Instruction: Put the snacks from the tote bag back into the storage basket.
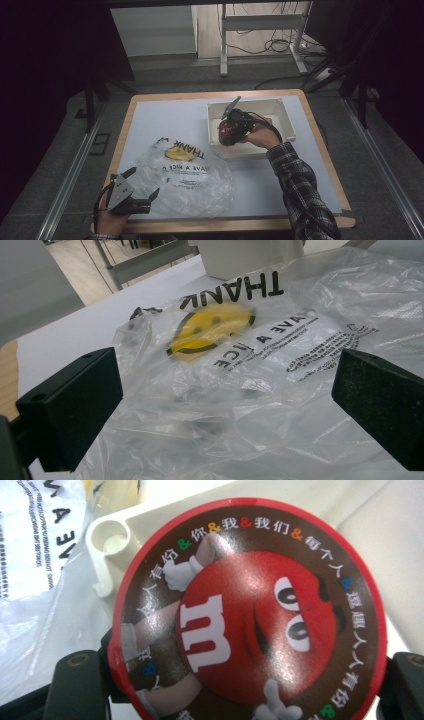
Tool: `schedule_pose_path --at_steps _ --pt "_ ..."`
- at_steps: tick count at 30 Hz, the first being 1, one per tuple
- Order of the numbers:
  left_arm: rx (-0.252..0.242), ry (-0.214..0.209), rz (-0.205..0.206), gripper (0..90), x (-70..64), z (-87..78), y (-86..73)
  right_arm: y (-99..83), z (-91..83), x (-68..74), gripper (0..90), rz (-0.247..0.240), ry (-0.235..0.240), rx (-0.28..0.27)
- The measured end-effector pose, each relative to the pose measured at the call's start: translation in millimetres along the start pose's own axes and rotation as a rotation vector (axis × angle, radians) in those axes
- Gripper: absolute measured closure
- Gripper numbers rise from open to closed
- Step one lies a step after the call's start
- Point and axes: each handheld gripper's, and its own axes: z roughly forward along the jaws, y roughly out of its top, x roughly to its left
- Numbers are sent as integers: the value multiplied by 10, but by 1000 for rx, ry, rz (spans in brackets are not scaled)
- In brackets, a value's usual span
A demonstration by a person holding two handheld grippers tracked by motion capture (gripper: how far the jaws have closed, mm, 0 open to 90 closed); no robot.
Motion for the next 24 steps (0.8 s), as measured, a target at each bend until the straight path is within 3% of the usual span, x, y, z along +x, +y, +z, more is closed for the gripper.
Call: schedule_pose_path --at_steps 24 --pt "2 2 4 0 8 -5 -1 93 197 -143 255 -30 10 17"
